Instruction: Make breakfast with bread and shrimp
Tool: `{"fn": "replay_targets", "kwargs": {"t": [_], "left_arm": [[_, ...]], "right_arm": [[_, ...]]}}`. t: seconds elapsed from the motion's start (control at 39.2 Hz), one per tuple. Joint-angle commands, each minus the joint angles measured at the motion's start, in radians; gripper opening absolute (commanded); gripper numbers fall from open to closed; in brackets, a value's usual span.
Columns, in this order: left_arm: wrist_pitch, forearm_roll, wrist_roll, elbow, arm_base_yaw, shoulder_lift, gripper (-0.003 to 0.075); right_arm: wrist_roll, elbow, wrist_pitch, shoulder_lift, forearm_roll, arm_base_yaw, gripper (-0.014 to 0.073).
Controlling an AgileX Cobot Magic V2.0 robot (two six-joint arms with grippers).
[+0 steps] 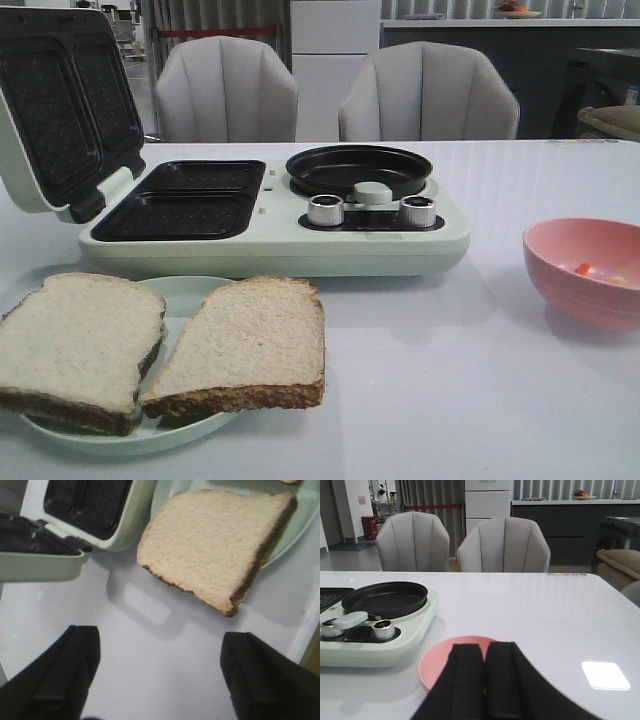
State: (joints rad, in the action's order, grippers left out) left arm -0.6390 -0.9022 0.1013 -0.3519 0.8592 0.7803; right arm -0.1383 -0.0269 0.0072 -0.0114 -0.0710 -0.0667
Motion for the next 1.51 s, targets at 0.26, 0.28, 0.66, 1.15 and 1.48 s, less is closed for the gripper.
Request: {"fn": "replay_targets", "kwargs": {"t": [0.26, 0.28, 0.66, 1.15, 1.48], "left_arm": [[0.072, -0.157, 0.005, -0.043, 0.027, 0.290, 0.0553], [0.081, -0.161, 0.005, -0.045, 0.027, 0.308, 0.0553], [0.103, -0.238, 0.005, -0.103, 0.024, 0.573, 0.0552], [0.095, -0.345, 0.005, -0.185, -0.062, 0.702, 0.0484], [0.050, -0.347, 0.005, -0.189, -0.058, 0.712, 0.0191]], "right_arm": [[0.012, 0.017, -0.079, -0.019, -0.012, 0.001, 0.0139], [0.012, 0.017, -0.079, -0.019, -0.012, 0.001, 0.0139], [0.012, 0.017, -0.079, -0.019, -0.012, 0.001, 0.0139], [0.012, 0.017, -0.079, -0.019, -0.012, 0.001, 0.0139], [0.012, 0.017, -0.079, -0.019, -0.012, 0.001, 0.0139]]}}
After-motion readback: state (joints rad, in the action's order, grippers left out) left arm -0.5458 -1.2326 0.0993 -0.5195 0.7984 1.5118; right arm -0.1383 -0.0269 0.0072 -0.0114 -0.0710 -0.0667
